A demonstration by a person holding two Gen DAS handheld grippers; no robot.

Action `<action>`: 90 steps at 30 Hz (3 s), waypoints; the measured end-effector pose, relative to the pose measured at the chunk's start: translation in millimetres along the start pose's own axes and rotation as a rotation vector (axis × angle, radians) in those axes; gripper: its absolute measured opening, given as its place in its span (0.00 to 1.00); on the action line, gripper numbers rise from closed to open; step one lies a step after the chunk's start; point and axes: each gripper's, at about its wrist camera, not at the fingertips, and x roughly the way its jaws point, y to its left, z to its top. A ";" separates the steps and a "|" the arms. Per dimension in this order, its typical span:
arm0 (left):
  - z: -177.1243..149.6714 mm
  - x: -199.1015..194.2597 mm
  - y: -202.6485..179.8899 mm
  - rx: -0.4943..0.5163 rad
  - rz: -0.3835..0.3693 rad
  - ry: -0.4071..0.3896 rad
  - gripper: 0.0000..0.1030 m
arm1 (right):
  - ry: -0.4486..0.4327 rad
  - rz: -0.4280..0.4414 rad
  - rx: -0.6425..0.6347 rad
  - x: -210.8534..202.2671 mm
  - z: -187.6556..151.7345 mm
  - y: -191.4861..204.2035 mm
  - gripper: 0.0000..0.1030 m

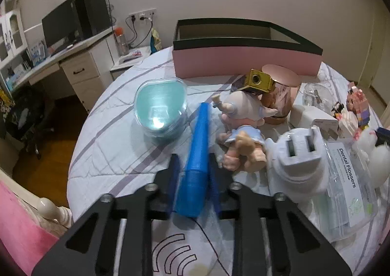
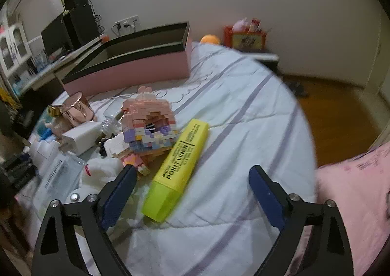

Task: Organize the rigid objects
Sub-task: 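Grasp the blue toothbrush case with the left tool while the right tool grasps the yellow highlighter, then carry both items into the pink box and open both tools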

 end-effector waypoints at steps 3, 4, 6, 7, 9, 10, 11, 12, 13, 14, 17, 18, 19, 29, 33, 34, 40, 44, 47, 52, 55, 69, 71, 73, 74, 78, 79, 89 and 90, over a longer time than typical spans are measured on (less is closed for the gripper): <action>-1.9 -2.1 -2.3 0.022 0.004 0.002 0.17 | 0.014 0.041 0.021 3.9 1.9 -5.7 0.82; -2.8 -3.1 -2.7 0.023 0.002 0.001 0.17 | 0.012 0.041 0.023 2.3 2.0 -7.1 0.74; -4.2 -5.4 -0.9 0.013 -0.011 0.007 0.17 | 0.018 0.029 0.041 -0.5 1.5 -14.9 0.68; -4.7 -6.0 0.2 0.009 -0.014 0.005 0.17 | 0.021 0.006 0.041 -0.8 0.1 -17.9 0.67; -5.8 -4.4 0.6 0.006 -0.017 0.011 0.17 | 0.028 0.001 0.040 1.0 -0.4 -19.0 0.67; -5.2 -3.9 0.1 0.007 -0.014 0.010 0.17 | 0.028 0.001 0.044 1.5 0.2 -18.2 0.67; -4.5 -3.3 -0.6 0.009 -0.012 0.012 0.17 | 0.027 0.000 0.044 2.0 1.4 -16.0 0.67; -3.9 -2.9 -1.3 0.013 -0.009 0.013 0.17 | 0.032 0.012 0.042 3.7 3.0 -13.8 0.67; -3.8 -2.2 -1.8 0.017 -0.007 0.014 0.17 | 0.038 0.031 0.041 6.5 4.9 -12.0 0.67; -3.7 -1.9 -2.2 0.018 -0.006 0.013 0.17 | 0.041 0.049 0.042 10.3 7.7 -11.3 0.67; -3.7 -2.2 -2.1 0.015 -0.011 0.007 0.17 | 0.052 0.059 0.040 14.2 12.6 -14.8 0.42; -4.0 -2.6 -1.7 0.015 -0.015 0.007 0.17 | 0.056 0.036 0.032 14.0 12.9 -16.8 0.34; -4.4 -2.6 -1.5 0.017 -0.016 0.007 0.17 | 0.062 0.013 0.023 14.9 12.6 -19.9 0.25; -0.8 -12.6 6.0 -0.022 -0.049 -0.025 0.17 | 0.026 -0.052 -0.080 15.6 7.3 -10.5 0.25; 7.4 -25.1 11.8 -0.040 -0.085 -0.054 0.17 | -0.008 -0.014 -0.060 4.2 6.3 -9.7 0.25; 11.8 -28.8 11.5 -0.040 -0.094 -0.064 0.17 | -0.015 -0.006 -0.062 1.4 7.7 -7.7 0.25; 44.0 -50.0 6.0 -0.024 -0.144 -0.135 0.17 | -0.095 0.041 -0.094 -21.8 33.3 11.5 0.25; 73.8 -56.1 -4.4 0.023 -0.149 -0.171 0.17 | -0.129 0.076 -0.129 -24.4 59.9 28.8 0.25; 93.2 -51.6 -9.6 0.042 -0.164 -0.184 0.17 | -0.132 0.130 -0.150 -18.6 79.2 42.9 0.25; 135.2 -42.9 -14.5 0.061 -0.174 -0.210 0.17 | -0.121 0.166 -0.200 1.6 109.9 70.3 0.25; 168.0 -31.3 -18.7 0.077 -0.189 -0.219 0.17 | -0.107 0.164 -0.232 19.6 134.4 85.7 0.25; 215.9 96.7 -46.4 0.107 -0.154 -0.033 0.18 | 0.118 0.132 -0.245 132.0 182.7 102.1 0.25; 214.2 102.3 -45.0 0.090 -0.148 -0.030 0.19 | 0.126 0.134 -0.226 137.0 182.5 98.3 0.25; 210.2 99.8 -42.6 0.079 -0.152 -0.023 0.35 | 0.122 0.151 -0.200 135.8 180.7 94.4 0.27; 208.8 95.4 -41.0 0.073 -0.153 -0.033 0.42 | 0.117 0.150 -0.191 134.0 182.2 92.3 0.34; 204.1 57.3 -23.9 0.033 -0.093 -0.128 0.79 | 0.050 0.115 -0.163 110.6 185.2 86.9 0.64; 201.1 43.8 -19.2 0.015 -0.090 -0.156 0.85 | 0.026 0.114 -0.159 99.6 185.5 84.1 0.75; 124.5 -101.0 5.8 -0.059 0.025 -0.435 1.00 | -0.294 0.106 -0.203 -49.3 140.8 87.4 1.00; 115.2 -111.2 6.0 -0.063 0.029 -0.450 1.00 | -0.315 0.098 -0.211 -60.7 132.6 89.0 1.00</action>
